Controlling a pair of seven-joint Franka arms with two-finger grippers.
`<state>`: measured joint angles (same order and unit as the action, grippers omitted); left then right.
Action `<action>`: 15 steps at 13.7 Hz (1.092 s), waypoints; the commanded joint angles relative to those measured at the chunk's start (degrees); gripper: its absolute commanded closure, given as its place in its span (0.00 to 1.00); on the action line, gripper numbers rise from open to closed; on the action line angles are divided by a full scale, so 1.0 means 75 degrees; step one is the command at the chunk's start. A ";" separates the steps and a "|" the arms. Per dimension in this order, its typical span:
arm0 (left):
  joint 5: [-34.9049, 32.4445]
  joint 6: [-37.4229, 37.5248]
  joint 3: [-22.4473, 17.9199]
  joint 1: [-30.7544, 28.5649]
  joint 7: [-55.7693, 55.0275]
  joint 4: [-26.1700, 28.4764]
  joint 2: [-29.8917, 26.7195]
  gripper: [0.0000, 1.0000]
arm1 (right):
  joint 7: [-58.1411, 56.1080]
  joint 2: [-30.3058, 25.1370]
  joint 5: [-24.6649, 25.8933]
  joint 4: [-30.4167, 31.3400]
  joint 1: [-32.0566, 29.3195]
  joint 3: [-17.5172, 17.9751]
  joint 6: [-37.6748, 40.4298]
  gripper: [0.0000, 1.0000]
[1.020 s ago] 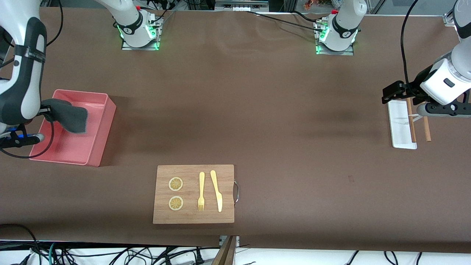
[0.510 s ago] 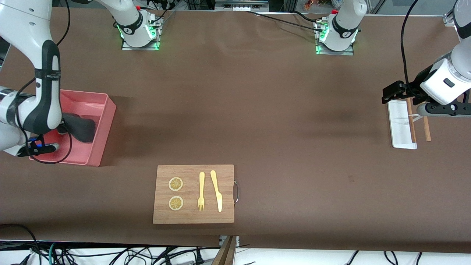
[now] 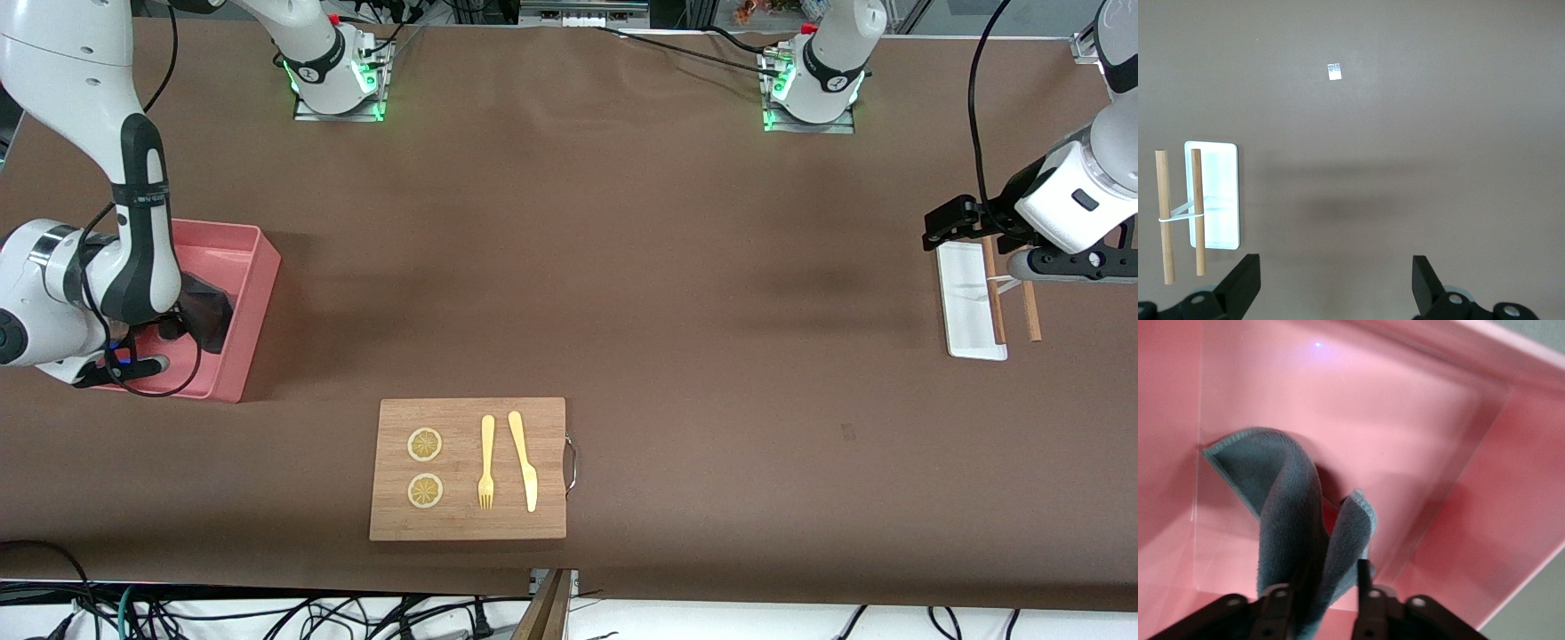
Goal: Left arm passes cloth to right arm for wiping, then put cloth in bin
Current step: 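Move the cloth over the pink bin with the right gripper and lower, then open the right gripper to drop the cloth into the bin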
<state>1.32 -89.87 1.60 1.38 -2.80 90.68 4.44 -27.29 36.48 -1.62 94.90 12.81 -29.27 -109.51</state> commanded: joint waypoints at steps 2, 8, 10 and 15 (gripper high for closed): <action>-0.0059 0.0112 0.0021 -0.0031 0.0069 -0.0243 0.0123 0.00 | -0.0041 -0.0925 -0.0113 0.0038 -0.0162 0.0374 0.0396 0.00; -0.0047 0.0112 0.0021 -0.0031 0.0069 -0.0243 0.0111 0.00 | 0.1900 -0.2799 0.0167 -0.0032 -0.0383 0.1578 0.2177 0.00; -0.0047 0.0123 0.0021 -0.0031 0.0057 -0.0243 0.0123 0.00 | 0.3035 -0.3281 0.0554 -0.0347 -0.0664 0.2422 0.2949 0.00; -0.0047 0.0112 0.0021 -0.0031 0.0057 -0.0244 0.0123 0.00 | 0.3498 -0.4453 0.0544 -0.0455 -0.1227 0.3596 0.3492 0.00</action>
<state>1.32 -89.87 1.60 1.37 -2.80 90.67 4.44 -1.52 6.01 1.63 90.55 7.04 -5.50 -84.42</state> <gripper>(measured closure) 0.000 0.000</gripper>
